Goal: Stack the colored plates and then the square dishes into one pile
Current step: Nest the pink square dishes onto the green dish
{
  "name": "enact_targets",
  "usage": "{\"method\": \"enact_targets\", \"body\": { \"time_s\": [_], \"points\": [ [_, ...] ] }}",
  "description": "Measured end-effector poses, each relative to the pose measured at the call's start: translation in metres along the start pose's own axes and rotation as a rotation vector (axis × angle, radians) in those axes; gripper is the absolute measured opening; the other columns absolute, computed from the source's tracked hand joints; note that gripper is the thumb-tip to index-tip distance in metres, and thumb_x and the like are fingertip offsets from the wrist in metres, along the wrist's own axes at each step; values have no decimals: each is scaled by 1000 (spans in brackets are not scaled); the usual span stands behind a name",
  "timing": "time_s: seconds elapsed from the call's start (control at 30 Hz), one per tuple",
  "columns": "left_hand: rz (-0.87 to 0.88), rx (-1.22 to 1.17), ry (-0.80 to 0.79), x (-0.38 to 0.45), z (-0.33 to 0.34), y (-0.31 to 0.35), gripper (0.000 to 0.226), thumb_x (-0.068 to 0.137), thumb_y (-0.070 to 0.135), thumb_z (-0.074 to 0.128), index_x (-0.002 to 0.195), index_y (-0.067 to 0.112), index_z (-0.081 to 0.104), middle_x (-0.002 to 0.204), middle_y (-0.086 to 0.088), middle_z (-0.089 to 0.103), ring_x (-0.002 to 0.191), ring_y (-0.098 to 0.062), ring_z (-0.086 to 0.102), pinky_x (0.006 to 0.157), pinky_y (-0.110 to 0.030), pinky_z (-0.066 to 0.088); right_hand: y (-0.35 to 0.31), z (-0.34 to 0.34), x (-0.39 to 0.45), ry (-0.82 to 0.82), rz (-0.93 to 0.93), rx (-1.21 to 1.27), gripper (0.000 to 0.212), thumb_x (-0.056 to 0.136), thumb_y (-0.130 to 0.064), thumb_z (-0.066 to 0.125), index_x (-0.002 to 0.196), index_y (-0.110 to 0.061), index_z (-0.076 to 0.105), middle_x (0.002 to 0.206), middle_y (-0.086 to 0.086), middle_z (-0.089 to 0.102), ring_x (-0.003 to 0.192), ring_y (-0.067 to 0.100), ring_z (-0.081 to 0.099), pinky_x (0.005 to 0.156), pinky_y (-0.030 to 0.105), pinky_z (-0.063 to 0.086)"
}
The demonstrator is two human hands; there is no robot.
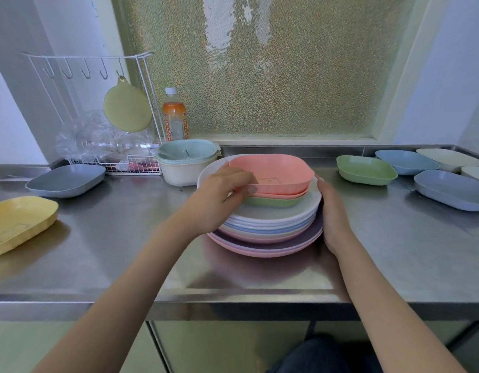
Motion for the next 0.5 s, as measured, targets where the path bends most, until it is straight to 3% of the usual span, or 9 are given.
{"method": "enact_targets", "body": {
  "time_s": [0.07, 0.13, 0.23, 0.37, 0.5],
  "points": [
    [5, 18, -14, 0, 1, -3, 25, 95, 23, 43, 92, 6, 62, 83, -12, 61, 80, -20, 47, 81, -16, 33, -1, 1, 0, -5, -14, -1, 43, 92, -34, 32, 123, -29, 62, 122, -2, 66, 117, 15, 58, 107, 44, 38],
    [28, 69, -34, 1, 0, -2, 30, 95, 28, 37, 90, 8, 59, 79, -9, 57, 78, -18, 43, 73, -24, 31, 0, 0, 1, -1, -9, -6, 43, 91, -36, 33, 124, -31, 61, 123, -3, 66, 118, 15, 57, 108, 45, 36],
    [26, 161, -60, 1, -1, -1, 33, 94, 34, 31, 96, 13, 57, 83, -1, 57, 83, -19, 48, 81, -30, 31, 1, -1, 1, 8, 6, -6, 44, 90, -38, 34, 125, -30, 60, 125, -3, 65, 120, 15, 57, 109, 45, 35],
    [27, 294, -116, 5, 2, 4, 47, 94, 45, 27, 127, 28, 56, 88, 4, 55, 91, -15, 49, 96, -33, 31, 0, -1, -1, 16, 16, 17, 43, 90, -37, 35, 125, -28, 60, 124, -3, 65, 119, 14, 57, 110, 43, 35],
    [33, 312, -153, 8, 7, 7, 56, 91, 50, 19, 110, 24, 65, 81, 0, 44, 83, -20, 44, 81, -25, 25, 1, 0, 0, 16, 25, 11, 45, 89, -40, 37, 126, -29, 60, 126, -2, 64, 120, 16, 56, 110, 46, 34]
  ]
}}
Point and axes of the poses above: each hand's wrist, its own x-axis towards the middle knuckle, its own z-axis out of the palm, y = z × x, the point moved 5 cm from there along x, towards the middle knuckle
